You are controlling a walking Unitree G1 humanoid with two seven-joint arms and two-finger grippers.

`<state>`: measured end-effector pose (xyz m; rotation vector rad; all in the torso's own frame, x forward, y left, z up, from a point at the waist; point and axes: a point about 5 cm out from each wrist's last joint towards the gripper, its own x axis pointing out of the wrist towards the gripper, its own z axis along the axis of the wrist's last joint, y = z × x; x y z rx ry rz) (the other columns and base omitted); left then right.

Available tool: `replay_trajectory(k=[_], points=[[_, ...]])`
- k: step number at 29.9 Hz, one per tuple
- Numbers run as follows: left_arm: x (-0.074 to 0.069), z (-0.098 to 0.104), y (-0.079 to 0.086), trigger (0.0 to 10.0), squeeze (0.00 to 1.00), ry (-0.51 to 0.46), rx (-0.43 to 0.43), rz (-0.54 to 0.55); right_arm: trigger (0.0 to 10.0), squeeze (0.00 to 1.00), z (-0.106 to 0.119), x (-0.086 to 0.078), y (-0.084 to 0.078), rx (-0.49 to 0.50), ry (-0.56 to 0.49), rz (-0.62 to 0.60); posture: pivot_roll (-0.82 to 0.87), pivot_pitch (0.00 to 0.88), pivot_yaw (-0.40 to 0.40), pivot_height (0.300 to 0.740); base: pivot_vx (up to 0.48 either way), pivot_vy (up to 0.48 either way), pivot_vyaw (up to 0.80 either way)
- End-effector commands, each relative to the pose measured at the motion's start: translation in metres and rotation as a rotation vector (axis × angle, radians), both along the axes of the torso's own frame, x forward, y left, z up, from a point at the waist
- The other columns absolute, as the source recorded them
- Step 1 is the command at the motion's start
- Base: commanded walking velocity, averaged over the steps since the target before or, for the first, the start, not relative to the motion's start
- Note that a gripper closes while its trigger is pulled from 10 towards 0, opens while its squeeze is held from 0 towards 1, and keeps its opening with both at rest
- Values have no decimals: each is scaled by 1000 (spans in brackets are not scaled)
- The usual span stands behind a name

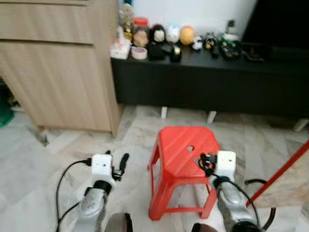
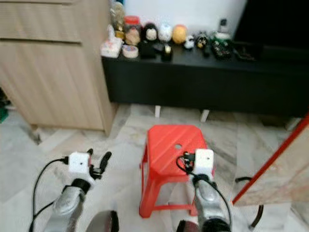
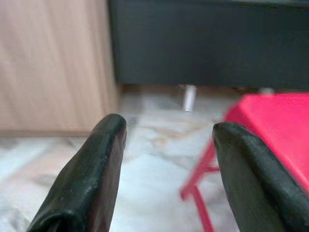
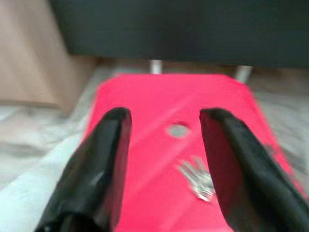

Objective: Hang keys on a hook

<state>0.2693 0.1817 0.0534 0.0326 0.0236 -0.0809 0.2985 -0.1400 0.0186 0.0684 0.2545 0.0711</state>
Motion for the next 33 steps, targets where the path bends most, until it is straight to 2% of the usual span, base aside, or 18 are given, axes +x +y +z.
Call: replay_trajectory(k=[1, 21, 33], points=[[0, -4, -12, 10000, 0, 19, -17, -27, 10000, 0, -1, -1, -15, -19, 6, -31, 112, 0, -52, 598, 251, 0, 0], [0, -4, -11, 10000, 0, 23, -17, -28, 10000, 0, -3, -1, -16, -1, 19, -63, 112, 0, -47, 598, 252, 0, 0], [0, -4, -11, 10000, 0, 22, -19, -31, 10000, 0, -3, -2, -14, -4, 14, -41, 112, 0, -47, 598, 256, 0, 0]])
